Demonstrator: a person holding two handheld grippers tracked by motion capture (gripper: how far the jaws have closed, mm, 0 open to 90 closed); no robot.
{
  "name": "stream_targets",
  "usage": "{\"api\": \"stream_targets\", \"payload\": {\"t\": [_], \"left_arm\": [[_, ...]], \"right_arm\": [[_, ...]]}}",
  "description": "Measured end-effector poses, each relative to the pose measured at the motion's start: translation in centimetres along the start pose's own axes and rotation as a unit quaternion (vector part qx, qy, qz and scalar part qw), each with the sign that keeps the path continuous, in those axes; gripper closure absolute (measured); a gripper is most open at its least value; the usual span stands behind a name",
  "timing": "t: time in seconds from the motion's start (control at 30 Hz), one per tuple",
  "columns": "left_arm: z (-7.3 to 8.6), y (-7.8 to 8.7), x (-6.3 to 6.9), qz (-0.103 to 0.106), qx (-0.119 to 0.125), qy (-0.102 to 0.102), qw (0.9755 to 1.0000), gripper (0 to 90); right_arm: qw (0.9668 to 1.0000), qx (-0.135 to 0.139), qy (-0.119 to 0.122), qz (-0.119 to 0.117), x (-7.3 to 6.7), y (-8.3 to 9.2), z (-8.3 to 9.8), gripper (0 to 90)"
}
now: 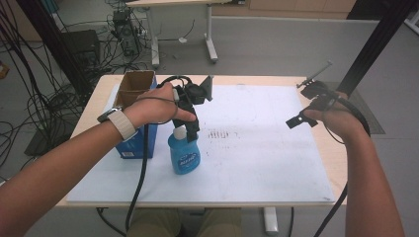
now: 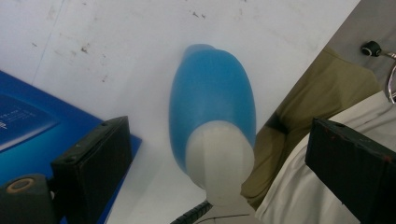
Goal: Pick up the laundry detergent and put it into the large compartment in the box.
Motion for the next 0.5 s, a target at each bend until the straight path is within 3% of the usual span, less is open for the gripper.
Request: {"api": "stream_targets", "payload": {"t": [0.5], "left_arm": [[0.2, -1.2, 0.2, 0.001, -0.003, 0.004, 1.0000, 7.9]], "right_arm": [[1.0000, 0.000, 0.002, 0.000, -0.2, 0.0, -0.2, 8.6]]}}
Point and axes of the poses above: each handheld gripper's, and its own axes: y roughly backward along the jaws, z roughly out of its underside, x roughly to its right, the point moved 2 cm from there along -y, roughly forward along the jaws, and after that the axes turned 4 degrees about -x, right-handed, at the moved point
